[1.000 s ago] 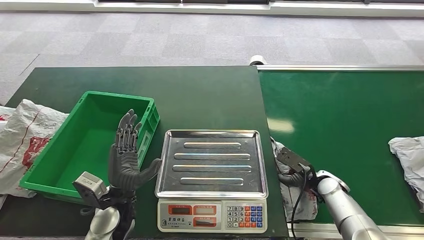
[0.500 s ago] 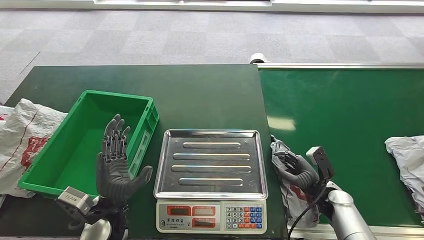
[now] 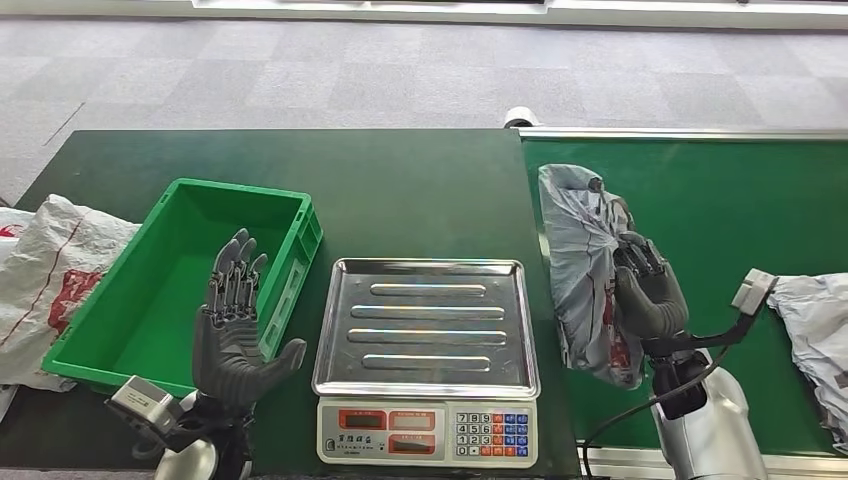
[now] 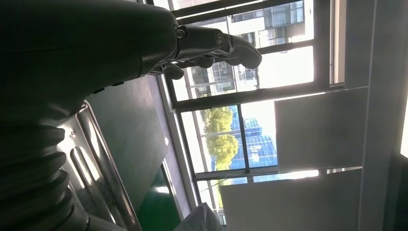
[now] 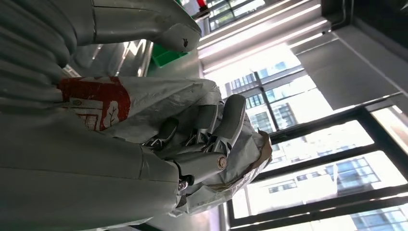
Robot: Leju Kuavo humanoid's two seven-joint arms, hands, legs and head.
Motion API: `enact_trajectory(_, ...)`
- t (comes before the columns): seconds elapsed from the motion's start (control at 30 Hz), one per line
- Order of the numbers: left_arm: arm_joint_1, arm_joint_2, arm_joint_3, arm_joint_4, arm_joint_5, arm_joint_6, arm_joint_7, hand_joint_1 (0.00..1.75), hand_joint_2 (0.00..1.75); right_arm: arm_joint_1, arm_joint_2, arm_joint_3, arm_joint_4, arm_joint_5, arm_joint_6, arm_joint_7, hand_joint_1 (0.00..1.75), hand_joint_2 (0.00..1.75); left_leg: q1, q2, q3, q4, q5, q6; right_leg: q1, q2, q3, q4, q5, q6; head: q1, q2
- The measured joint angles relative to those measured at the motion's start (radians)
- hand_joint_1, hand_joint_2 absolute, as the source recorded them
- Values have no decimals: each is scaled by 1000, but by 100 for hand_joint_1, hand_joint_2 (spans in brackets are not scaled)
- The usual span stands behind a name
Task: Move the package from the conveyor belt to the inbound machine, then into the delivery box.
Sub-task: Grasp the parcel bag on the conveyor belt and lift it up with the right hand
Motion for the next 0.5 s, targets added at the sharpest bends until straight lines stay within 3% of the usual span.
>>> enact_trajectory(0.27,-8,0,3,1,-3,-16,0,0,175,-18,8,-27,-111,-14,0,51,175,175,-4,0,0,1,2,4,-3,0,1,0,2,3,0,0)
enact_trajectory(0.37,-25,-1,3,8,-10,-23,0,0,175,-79,16,-28,-146,-44,-8,141,175,175,-4,0,-1,1,3,5,-4,0,0,0,4,5,0,0)
enact_trajectory(0.5,-59,-10,3,29,-23,-32,1,0,175,-243,39,-2,-155,-17,-69,298,175,175,-5,1,-2,1,7,6,-5,1,-1,0,7,5,0,0)
